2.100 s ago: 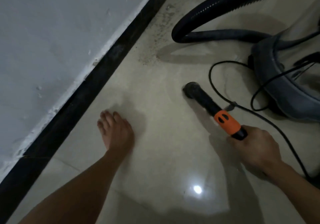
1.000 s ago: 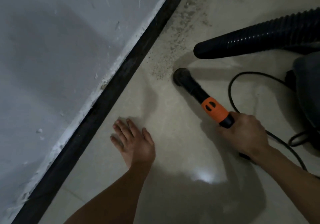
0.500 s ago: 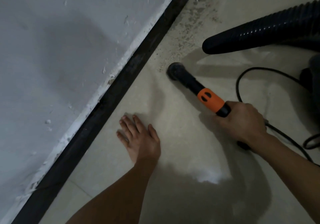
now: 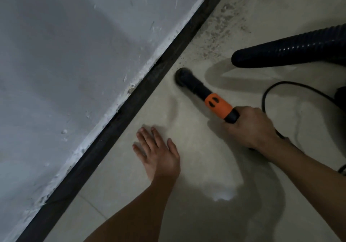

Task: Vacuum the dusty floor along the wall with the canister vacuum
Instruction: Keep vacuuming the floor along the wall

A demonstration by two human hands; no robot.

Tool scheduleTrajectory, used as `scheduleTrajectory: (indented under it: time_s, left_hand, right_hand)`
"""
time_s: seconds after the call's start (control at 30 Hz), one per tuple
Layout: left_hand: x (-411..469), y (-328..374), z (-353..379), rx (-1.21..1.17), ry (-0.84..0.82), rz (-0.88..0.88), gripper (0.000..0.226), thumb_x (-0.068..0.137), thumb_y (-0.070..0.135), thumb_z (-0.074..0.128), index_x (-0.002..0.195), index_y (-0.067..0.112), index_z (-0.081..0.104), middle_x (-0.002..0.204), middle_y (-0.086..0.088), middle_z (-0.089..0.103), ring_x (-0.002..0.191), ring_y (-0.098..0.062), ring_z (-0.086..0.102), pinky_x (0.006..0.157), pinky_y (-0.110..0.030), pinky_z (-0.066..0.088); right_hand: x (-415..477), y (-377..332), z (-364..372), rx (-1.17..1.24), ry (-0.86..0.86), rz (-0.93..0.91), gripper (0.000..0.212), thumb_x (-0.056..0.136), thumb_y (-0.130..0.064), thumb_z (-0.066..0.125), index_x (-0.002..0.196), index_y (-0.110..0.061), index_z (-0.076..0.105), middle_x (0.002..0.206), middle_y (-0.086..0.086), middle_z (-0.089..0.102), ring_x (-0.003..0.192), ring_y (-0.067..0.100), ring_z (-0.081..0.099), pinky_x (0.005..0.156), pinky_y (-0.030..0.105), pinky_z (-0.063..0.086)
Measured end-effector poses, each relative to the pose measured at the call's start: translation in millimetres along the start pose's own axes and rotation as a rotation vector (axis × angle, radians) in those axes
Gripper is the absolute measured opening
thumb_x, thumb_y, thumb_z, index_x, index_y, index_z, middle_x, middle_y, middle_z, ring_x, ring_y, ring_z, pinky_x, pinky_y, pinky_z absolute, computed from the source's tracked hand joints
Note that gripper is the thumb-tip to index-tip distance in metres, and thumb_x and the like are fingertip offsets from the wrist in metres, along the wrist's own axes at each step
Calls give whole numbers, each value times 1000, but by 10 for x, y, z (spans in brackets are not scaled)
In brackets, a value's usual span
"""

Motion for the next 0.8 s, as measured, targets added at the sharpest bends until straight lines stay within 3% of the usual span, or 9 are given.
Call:
scheduleTrajectory:
  time_s: [0.1,0.23,0.4,0.63,0.73,0.8]
  left_hand:
    - [-11,13,-34,-7,4,2,66,98,45,10,152,8,8,159,-20,-2,148,-33,-8,119,-53,-2]
    - [2,-1,-3,5,-19,-5,65,99,45,12,153,8,6,159,-19,-6,147,-33,-11,118,-53,-3]
    - [3,-12,1,-1,-30,8,66,98,46,9,152,8,7,159,-20,-4,147,-33,-9,119,-53,-2]
    - [0,0,-42,-53,-34,14,72,91,44,13,152,5,15,159,-22,4,148,-33,-3,117,-53,-5]
    - [10,1,-29,-89,-13,25,66,96,40,21,152,4,16,159,-22,3,148,-34,-3,117,-54,-5]
    - [-14,5,-17,-100,2,37,64,99,38,26,151,5,15,159,-22,2,148,-34,-3,117,-54,-5]
  right_hand:
    - [91,-88,3,6,14,-18,23,73,-46,67,68,-25,58,58,-7,56,51,8,50,45,20,28]
    - [408,-106,-108,56,68,81,22,72,-42,68,71,-21,60,64,-1,59,55,14,52,48,22,30]
    - [290,-323,29,50,21,47,24,73,-42,67,81,-20,61,70,1,60,64,26,57,57,28,39]
    - [-743,92,18,122,-26,64,29,72,-46,69,82,-24,53,73,0,59,73,28,61,57,30,40]
    - [-1316,374,12,146,-27,86,46,65,-59,56,95,-25,56,83,3,66,81,31,64,64,34,46]
    - [-1647,499,48,121,-47,53,51,65,-61,51,105,-30,54,87,0,67,83,30,64,64,32,41]
Point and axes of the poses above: each hand's wrist, its own x-axis towards the middle knuckle, its own z-axis out of the palm, y = z × x, the point moved 5 cm from there along x, towards the middle knuckle
